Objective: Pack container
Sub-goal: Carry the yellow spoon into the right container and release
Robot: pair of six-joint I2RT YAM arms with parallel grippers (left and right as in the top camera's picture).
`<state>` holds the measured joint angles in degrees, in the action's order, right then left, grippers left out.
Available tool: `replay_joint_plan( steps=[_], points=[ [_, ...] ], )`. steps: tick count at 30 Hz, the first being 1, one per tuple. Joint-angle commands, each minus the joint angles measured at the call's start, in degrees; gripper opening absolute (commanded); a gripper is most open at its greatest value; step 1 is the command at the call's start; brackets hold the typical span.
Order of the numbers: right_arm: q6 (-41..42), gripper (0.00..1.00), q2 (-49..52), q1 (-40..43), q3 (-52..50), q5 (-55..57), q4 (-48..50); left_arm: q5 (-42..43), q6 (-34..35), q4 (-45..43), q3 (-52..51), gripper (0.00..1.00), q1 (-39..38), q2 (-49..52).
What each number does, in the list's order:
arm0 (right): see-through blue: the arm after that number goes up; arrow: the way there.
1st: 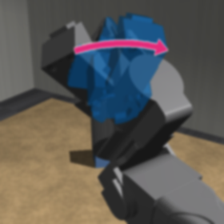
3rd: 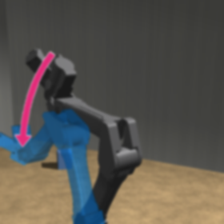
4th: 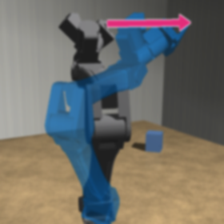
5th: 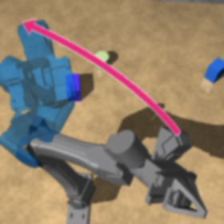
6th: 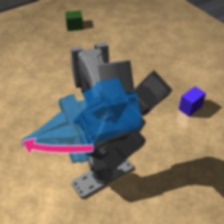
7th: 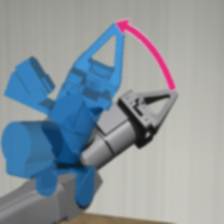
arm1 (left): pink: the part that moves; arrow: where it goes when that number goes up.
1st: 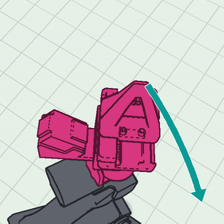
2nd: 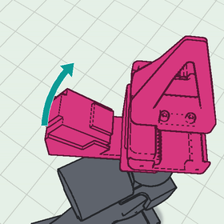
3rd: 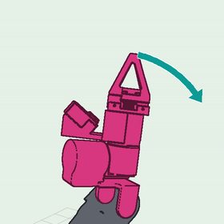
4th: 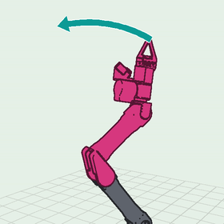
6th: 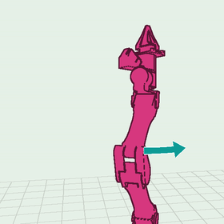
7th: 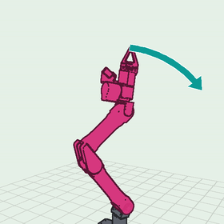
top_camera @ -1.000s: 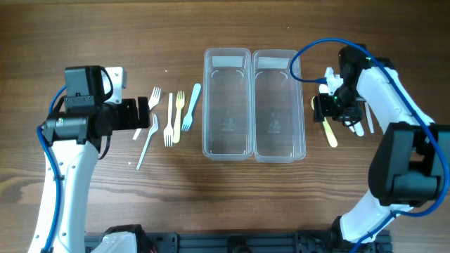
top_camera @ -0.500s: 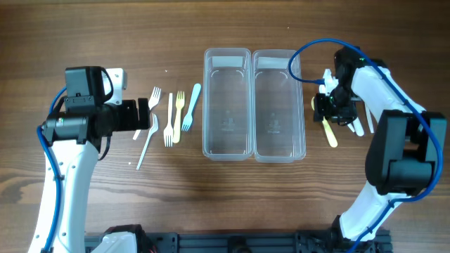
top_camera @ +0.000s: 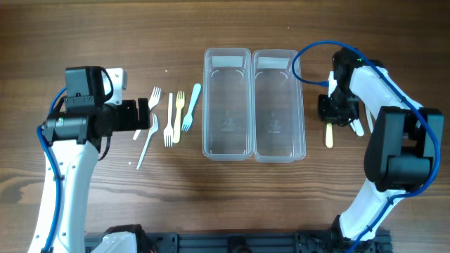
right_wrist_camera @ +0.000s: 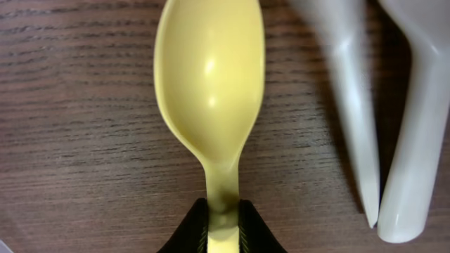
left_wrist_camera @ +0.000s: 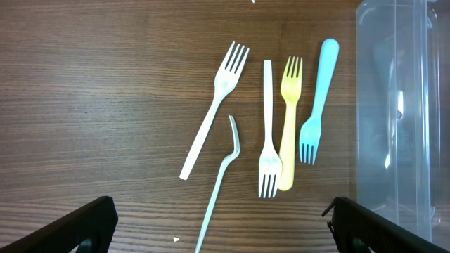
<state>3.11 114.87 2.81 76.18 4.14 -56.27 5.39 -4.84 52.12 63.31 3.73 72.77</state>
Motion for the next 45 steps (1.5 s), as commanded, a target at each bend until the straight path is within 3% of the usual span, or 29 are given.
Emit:
replay_joint_plan(
  steps=[1,9,13,21,30,35,41,45],
  points=[
    [1.6,0.14,1.0,-0.1,0.2,1.9,0.1,-0.3,0.8,0.1,1.4,1.0,0.3,0.2],
    [1.6,0.17,1.2,-0.1,-1.6,-1.2,3.2,-0.3,0.8,0.2,1.4,1.0,0.3,0.2],
    [1.7,0.05,1.2,-0.1,-4.8,-3.7,5.2,-0.3,0.8,0.3,1.4,1.0,0.3,0.2],
    [5.0,0.04,0.0,-0.1,-3.2,-4.2,2.9,-0.3,0.8,0.3,1.4,1.0,0.3,0.2],
    [5.1,0.04,-20.2,-1.8,2.9,-11.0,0.7,-0.3,0.8,0.2,1.4,1.0,0.3,0.2],
    [8.9,0.04,-30.6,-8.5,2.9,-15.0,3.2,-0.3,0.8,0.2,1.4,1.0,0.3,0.2],
    [12.5,0.04,-26.1,-18.6,0.3,-14.2,9.4,-0.3,0.8,0.2,1.4,1.0,0.3,0.2],
    [14.0,0.04,-18.0,-19.8,-0.2,-13.2,12.0,-0.4,0.8,0.3,1.4,1.0,0.3,0.2]
  ],
)
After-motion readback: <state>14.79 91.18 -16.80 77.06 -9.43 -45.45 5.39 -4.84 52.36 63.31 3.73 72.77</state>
